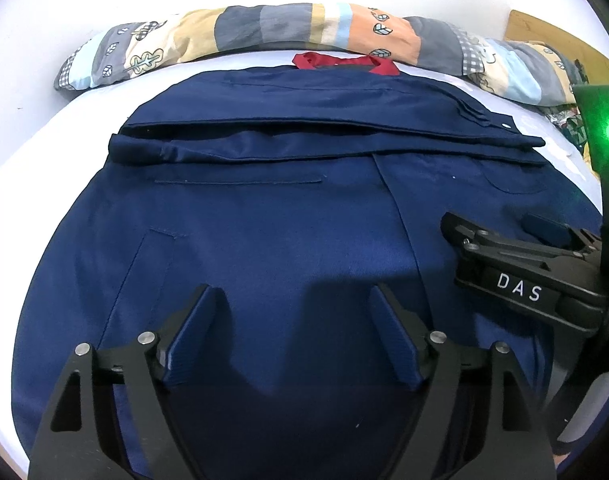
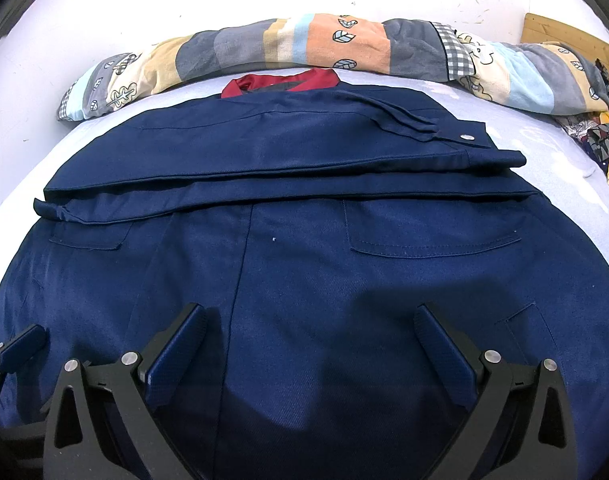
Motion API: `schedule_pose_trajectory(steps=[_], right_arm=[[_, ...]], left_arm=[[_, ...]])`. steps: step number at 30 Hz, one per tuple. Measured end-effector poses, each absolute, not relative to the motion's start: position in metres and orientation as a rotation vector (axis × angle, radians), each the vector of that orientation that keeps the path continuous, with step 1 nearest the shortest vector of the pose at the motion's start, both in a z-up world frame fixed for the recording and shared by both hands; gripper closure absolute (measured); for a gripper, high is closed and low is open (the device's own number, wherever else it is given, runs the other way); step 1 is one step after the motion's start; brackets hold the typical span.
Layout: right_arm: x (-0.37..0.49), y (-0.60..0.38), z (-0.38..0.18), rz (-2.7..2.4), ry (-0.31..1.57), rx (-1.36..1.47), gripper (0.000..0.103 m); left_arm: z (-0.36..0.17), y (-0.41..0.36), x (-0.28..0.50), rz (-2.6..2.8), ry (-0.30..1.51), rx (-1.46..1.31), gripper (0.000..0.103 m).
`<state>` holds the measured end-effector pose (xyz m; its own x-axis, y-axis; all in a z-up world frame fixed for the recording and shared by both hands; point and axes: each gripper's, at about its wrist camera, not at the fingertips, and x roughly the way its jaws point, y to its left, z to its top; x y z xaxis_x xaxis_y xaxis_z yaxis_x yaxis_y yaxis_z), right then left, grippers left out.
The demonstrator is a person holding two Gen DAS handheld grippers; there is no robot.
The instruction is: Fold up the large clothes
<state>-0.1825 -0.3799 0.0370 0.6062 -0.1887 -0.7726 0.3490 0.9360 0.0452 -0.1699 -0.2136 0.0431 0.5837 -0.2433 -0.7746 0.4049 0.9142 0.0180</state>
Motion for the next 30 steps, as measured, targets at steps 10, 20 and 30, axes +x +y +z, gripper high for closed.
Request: schedule_pose_trajectory(steps=[10,20,30], right_arm=[[-0.182,-0.38,0.037,-0.31,0.866,0.198,0.0],[-0.182,-0.379,0.037,-0.309,0.867,0.196,0.0],[-0.182,-0.38,0.037,-0.307,0.863,0.196,0.0]], left_arm=[[0.042,-0.216,-0.168,-0.382,0.861,0.214,0.02],[0.04,-0.219,-0.165,-0.369,0.856,0.203,0.018],[0.05,-0.199,-0.177,-0.403,0.883,0.141,0.018]])
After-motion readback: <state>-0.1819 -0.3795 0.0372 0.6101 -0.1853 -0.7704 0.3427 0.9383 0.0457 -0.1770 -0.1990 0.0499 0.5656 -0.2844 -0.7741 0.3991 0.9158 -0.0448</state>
